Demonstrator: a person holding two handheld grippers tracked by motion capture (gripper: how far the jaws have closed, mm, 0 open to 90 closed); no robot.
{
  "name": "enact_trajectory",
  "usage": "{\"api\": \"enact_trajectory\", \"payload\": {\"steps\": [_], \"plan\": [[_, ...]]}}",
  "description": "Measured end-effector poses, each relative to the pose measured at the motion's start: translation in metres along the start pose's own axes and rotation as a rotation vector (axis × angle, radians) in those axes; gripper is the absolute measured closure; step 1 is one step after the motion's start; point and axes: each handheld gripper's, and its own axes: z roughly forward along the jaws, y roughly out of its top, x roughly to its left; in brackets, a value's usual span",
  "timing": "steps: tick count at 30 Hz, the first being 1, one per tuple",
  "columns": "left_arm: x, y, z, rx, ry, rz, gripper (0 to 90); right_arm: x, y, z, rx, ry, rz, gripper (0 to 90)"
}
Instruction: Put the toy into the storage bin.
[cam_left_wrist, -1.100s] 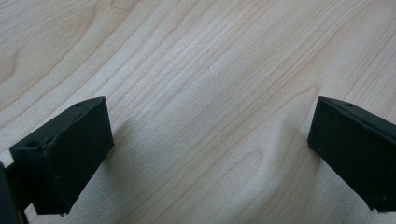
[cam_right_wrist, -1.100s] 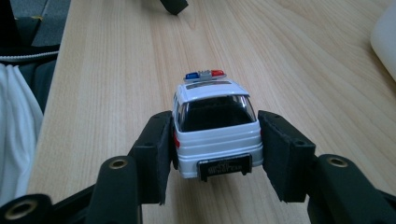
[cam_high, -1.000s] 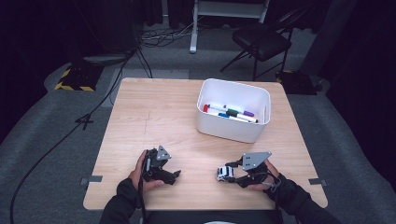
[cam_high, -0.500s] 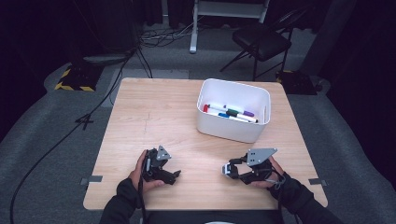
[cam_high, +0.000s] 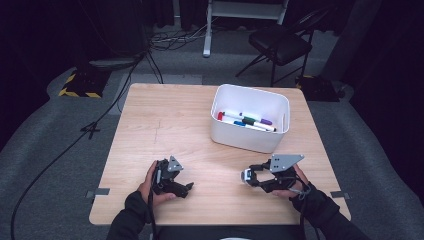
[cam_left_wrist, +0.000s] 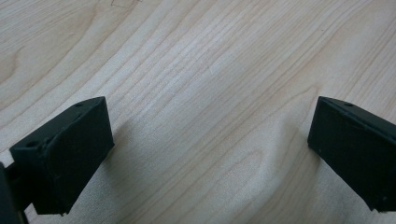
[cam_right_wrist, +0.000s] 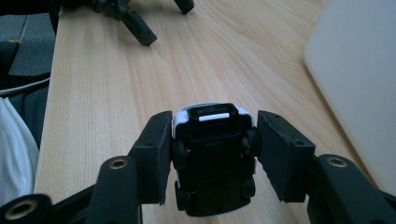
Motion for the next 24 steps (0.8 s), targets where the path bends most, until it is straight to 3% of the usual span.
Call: {"api": "enact_trajectory", "payload": {"steps": [7,24], "plan": [[0.0,0.0,0.0,0.001,0.003,0.005,0.2,-0.003,0.014,-0.017,-0.033,-0.022,0.0,47.7],[0.0,0.0,0.0,0.0,0.0,0.0,0.2,-0.019,0.044,-0.053,-0.057,-0.049,0.0,47.7]]}}
